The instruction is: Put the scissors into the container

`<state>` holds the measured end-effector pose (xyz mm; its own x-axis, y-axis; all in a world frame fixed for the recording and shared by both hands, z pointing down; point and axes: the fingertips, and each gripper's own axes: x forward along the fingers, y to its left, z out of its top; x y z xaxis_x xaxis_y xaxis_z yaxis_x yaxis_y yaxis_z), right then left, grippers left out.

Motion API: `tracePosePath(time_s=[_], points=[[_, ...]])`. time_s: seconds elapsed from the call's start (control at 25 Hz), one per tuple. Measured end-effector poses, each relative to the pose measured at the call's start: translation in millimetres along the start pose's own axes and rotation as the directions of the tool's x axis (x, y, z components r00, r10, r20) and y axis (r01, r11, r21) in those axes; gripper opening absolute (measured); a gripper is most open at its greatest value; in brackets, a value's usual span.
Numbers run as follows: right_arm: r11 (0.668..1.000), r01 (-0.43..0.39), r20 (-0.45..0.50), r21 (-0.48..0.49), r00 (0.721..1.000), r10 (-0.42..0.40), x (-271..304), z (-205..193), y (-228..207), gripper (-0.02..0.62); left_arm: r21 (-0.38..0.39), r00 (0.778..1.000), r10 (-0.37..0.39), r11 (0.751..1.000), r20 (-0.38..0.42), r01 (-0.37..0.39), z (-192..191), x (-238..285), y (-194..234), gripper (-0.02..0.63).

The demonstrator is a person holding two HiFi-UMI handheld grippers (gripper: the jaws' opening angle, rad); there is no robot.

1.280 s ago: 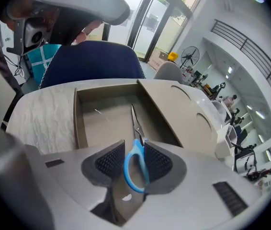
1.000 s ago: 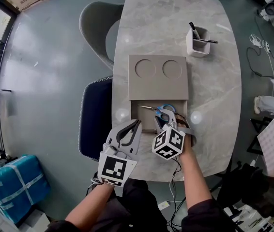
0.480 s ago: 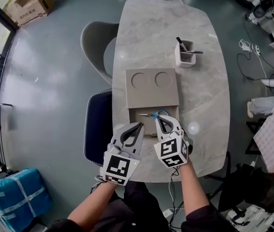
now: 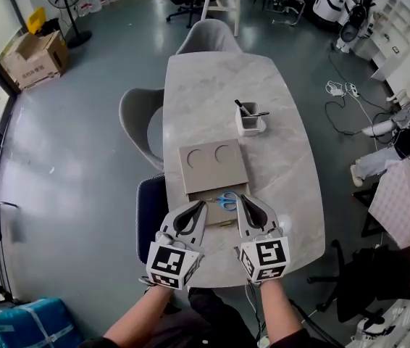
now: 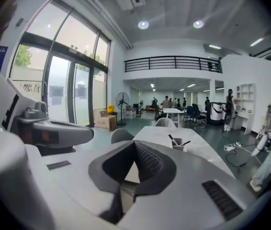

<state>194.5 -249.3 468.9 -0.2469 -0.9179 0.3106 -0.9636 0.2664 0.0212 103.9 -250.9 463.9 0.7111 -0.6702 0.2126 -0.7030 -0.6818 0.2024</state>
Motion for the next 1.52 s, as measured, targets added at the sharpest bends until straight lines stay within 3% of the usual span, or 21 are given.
tracePosePath(time_s=[0.2, 0.4, 0.76, 1.08, 1.52], points=[[0.992, 0.094, 0.15, 0.087, 0.983, -0.106, -53.4, 51.2, 14.3, -0.003, 0.009, 0.996, -0.023, 1.0, 0.081, 0.023, 50.1, -30.3, -8.3, 0.02], [0.969, 0.19, 0.264, 0.16, 0.937, -0.228, -104.5, 84.9, 25.0, -0.003, 0.036, 0.985, -0.05, 0.998, 0.164, 0.045, 89.2, -62.3, -19.2, 0.02], [0.943, 0.279, 0.356, 0.18, 0.875, -0.327, -149.7, 103.1, 42.7, -0.003, 0.108, 0.971, -0.077, 0.993, 0.225, 0.054, 109.7, -100.8, -35.3, 0.02], [0.937, 0.27, 0.343, 0.222, 0.878, -0.334, -162.6, 95.5, 45.2, -0.005, 0.134, 0.964, -0.058, 0.991, 0.26, 0.024, 111.0, -116.4, -42.4, 0.02], [0.944, 0.259, 0.338, 0.206, 0.886, -0.317, -163.7, 96.9, 51.7, -0.005, 0.151, 0.966, -0.032, 0.989, 0.258, -0.007, 107.8, -122.7, -40.5, 0.02]])
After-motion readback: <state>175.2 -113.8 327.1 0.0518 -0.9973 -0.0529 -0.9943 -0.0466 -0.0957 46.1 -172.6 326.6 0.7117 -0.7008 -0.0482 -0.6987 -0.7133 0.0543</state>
